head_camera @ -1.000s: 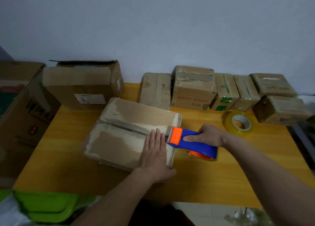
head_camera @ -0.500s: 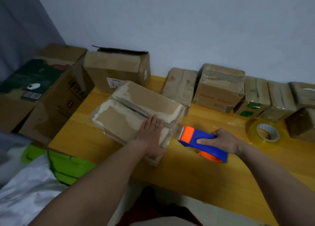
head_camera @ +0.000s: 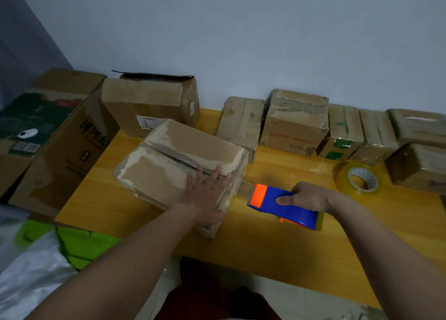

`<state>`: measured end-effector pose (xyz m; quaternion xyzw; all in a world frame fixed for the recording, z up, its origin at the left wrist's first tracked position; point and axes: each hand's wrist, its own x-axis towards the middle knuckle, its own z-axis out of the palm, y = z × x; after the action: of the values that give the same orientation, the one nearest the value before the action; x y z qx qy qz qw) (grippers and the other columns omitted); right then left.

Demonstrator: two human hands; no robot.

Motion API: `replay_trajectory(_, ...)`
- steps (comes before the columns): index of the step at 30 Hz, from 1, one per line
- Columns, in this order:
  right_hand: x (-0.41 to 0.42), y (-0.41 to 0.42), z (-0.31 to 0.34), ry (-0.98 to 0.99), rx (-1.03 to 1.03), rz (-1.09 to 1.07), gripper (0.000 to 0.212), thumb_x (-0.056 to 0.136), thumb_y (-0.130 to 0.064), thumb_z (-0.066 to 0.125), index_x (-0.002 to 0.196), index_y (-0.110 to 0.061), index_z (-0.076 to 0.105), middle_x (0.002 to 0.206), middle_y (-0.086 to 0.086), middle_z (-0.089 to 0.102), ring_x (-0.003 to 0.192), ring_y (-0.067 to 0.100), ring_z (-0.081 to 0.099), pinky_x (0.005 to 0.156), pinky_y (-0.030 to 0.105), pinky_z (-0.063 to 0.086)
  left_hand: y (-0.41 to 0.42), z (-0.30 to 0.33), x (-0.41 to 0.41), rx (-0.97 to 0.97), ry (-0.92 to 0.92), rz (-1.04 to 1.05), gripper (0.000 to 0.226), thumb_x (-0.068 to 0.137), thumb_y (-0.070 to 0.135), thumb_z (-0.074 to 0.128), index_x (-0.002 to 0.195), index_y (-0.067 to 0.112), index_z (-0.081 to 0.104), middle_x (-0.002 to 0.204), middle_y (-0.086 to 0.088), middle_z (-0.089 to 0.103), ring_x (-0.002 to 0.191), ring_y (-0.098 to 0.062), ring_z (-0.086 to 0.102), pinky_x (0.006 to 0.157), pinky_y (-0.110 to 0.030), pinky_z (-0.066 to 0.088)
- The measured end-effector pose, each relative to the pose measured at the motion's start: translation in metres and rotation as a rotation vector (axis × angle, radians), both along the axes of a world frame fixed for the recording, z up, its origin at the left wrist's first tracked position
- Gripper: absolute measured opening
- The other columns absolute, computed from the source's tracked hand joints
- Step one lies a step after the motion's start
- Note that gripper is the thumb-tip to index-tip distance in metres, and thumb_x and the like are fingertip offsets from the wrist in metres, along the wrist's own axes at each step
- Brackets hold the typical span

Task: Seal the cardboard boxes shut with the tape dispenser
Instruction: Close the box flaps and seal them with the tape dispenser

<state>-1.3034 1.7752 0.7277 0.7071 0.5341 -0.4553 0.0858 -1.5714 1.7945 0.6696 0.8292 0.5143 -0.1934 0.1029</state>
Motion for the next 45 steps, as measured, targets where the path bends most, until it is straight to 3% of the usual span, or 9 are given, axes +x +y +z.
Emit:
replay_trajectory(4,-0.008,0.000,0.000,-0.078,-0.011,-0.012,0.035,0.090,-0.050,0.057,0.095,-0.015,0.055,0.090,0.004,0.062,0.078,0.018,0.057,0.067,0.029,0.042,-0.001,-0.001,0.000,0.118,-0.035,-0.158,0.098,0.084,0.058,0.041,0.150,0.018,-0.020,0.158,-0.001,-0.026,0.143,-0.024,-0.027,0.115,-0.056,-0.011)
replay_trajectory(9,-0.044,0.001,-0.019,-0.350,0.121,-0.009,0.034,0.090,-0.051,0.054,0.090,-0.019,0.044,0.078,-0.002,0.050,0.069,0.014,0.050,0.058,0.028,0.037,-0.005,-0.006,0.008,0.099,-0.150,-0.160,0.101,0.084,0.054,0.045,0.150,0.017,-0.022,0.158,-0.007,-0.026,0.142,-0.023,-0.028,0.120,-0.042,-0.008)
replay_trajectory(14,-0.056,-0.017,-0.044,-0.620,0.122,-0.002,0.027,0.095,-0.032,0.047,0.118,-0.023,0.059,0.120,-0.003,0.061,0.113,0.020,0.058,0.084,0.032,0.044,0.000,-0.012,-0.001,0.091,-0.157,-0.144,0.100,0.085,0.072,0.031,0.140,0.021,-0.035,0.151,-0.005,-0.038,0.137,-0.021,-0.039,0.115,-0.038,-0.017)
replay_trajectory(18,-0.048,-0.043,-0.065,-0.485,0.136,-0.347,0.044,0.097,-0.049,0.044,0.115,-0.011,0.055,0.117,0.006,0.062,0.107,0.027,0.060,0.090,0.040,0.046,0.010,-0.010,-0.006,0.032,-0.137,-0.193,0.111,0.073,0.089,0.020,0.140,0.022,-0.037,0.145,-0.003,-0.048,0.133,-0.020,-0.044,0.113,-0.039,-0.020)
replay_trajectory(26,-0.088,-0.043,-0.111,-0.652,0.272,-0.498,0.035,0.098,-0.028,0.043,0.124,-0.005,0.044,0.129,0.012,0.053,0.121,0.030,0.049,0.096,0.039,0.039,0.035,0.006,-0.036,-0.020,-0.144,-0.432,0.095,0.080,0.083,0.019,0.143,0.031,-0.030,0.150,0.005,-0.039,0.137,-0.014,-0.038,0.113,-0.037,-0.018)
replay_trajectory(32,-0.086,-0.045,-0.123,-0.523,0.316,-0.574,0.041,0.096,-0.027,0.052,0.124,0.002,0.046,0.129,0.021,0.051,0.122,0.035,0.045,0.100,0.039,0.033,0.039,-0.002,-0.054,-0.019,-0.140,-0.444,0.089,0.075,0.086,0.007,0.142,0.041,-0.031,0.150,0.007,-0.041,0.136,-0.018,-0.040,0.115,-0.048,-0.018)
replay_trajectory(37,-0.167,-0.027,-0.068,-0.137,0.907,-0.704,0.035,0.094,-0.001,0.044,0.129,0.004,0.049,0.130,0.024,0.052,0.124,0.035,0.045,0.104,0.036,0.031,0.038,-0.004,-0.059,0.005,-0.134,-0.401,0.096,0.080,0.080,0.004,0.144,0.020,-0.031,0.148,0.001,-0.042,0.136,-0.014,-0.039,0.116,-0.041,-0.018)
replay_trajectory(42,-0.227,0.014,-0.048,0.000,0.731,-0.663,0.054,0.099,-0.013,0.035,0.149,-0.002,0.018,0.157,0.014,0.019,0.145,0.024,0.016,0.118,0.035,0.017,0.040,-0.007,-0.065,0.041,-0.186,-0.422,0.076,0.097,0.053,0.017,0.148,0.016,-0.026,0.153,-0.003,-0.036,0.138,-0.015,-0.036,0.118,-0.038,-0.016)
replay_trajectory(45,-0.220,0.028,-0.048,0.010,0.681,-0.782,0.042,0.095,-0.015,0.045,0.134,-0.003,0.036,0.140,0.018,0.044,0.130,0.031,0.041,0.103,0.036,0.036,0.041,-0.010,-0.066,0.067,-0.178,-0.422,0.071,0.093,0.049,0.003,0.148,0.014,-0.025,0.154,-0.005,-0.034,0.139,-0.017,-0.035,0.119,-0.041,-0.012)
